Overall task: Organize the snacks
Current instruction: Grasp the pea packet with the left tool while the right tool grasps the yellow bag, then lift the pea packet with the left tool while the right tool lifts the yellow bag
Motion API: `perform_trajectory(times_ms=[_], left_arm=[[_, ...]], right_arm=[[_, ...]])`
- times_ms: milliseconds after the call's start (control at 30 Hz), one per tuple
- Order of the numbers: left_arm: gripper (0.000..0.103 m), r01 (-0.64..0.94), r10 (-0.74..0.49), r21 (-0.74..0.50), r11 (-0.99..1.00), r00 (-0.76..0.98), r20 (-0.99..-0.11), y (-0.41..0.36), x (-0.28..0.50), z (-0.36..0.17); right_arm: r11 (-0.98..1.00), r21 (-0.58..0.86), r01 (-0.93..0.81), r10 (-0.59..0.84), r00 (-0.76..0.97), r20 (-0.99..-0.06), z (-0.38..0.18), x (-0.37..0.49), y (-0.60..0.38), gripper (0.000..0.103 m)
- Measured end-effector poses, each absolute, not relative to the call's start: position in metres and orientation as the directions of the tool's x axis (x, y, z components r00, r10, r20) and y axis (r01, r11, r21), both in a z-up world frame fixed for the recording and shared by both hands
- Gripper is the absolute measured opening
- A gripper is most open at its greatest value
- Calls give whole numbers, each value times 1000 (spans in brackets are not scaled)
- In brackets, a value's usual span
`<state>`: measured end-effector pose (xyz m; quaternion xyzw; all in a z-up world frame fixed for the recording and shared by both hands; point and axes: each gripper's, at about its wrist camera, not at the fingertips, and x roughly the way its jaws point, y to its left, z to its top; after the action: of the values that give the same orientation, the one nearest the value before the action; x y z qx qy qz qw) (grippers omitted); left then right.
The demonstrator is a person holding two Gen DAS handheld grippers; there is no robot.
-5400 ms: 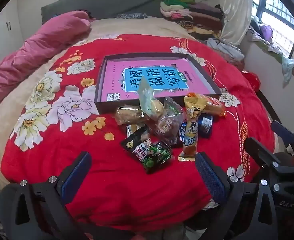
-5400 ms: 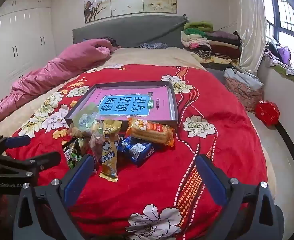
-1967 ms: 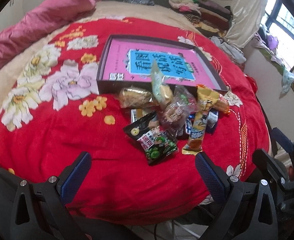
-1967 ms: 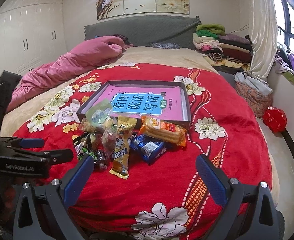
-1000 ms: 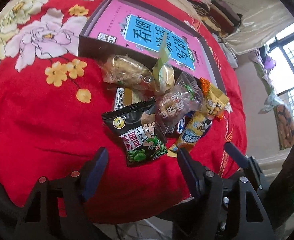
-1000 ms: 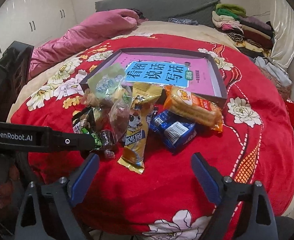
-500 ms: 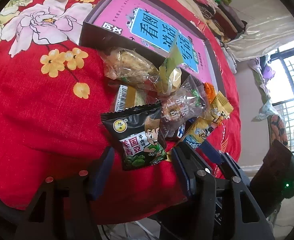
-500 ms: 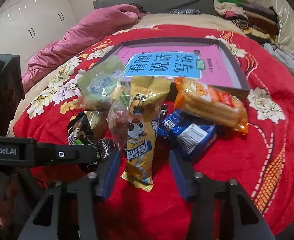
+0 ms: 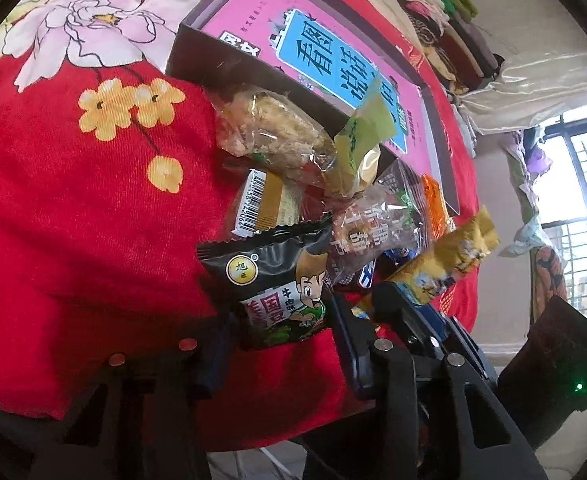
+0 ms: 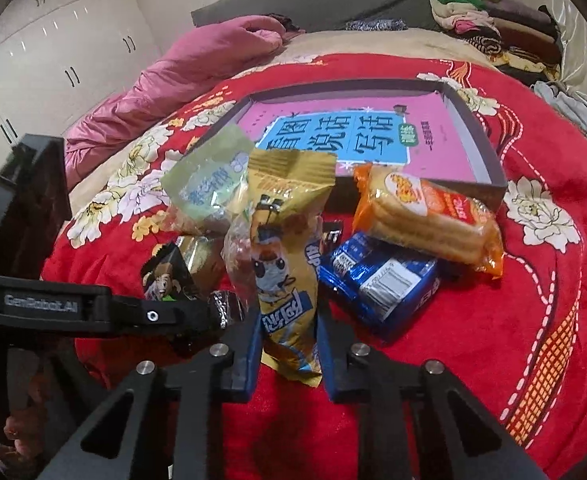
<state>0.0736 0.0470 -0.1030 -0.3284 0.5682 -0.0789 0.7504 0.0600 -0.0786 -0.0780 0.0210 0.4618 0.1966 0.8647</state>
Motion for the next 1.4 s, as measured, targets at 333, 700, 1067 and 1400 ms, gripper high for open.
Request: perform_trajectory(times_ms=[333, 700, 1067, 1400], left_arm=[[40, -214, -502, -597, 773, 368, -782, 55, 64, -93], [40, -147, -429, -544, 826, 463, -776, 65, 54, -60], [40, -133, -357, -495, 859, 536, -765, 78, 58, -35], [40, -122, -291, -427, 896, 565, -772, 81, 72, -26]], right_arm=[[918, 193, -348, 363, 535, -763, -66, 54, -77, 24], [916, 203, -345, 377, 573, -727, -52, 52, -84, 24], [926, 198, -320, 366, 639, -677, -31, 53, -100, 24], [940, 203, -272, 338, 687, -643, -19, 67, -120, 24]])
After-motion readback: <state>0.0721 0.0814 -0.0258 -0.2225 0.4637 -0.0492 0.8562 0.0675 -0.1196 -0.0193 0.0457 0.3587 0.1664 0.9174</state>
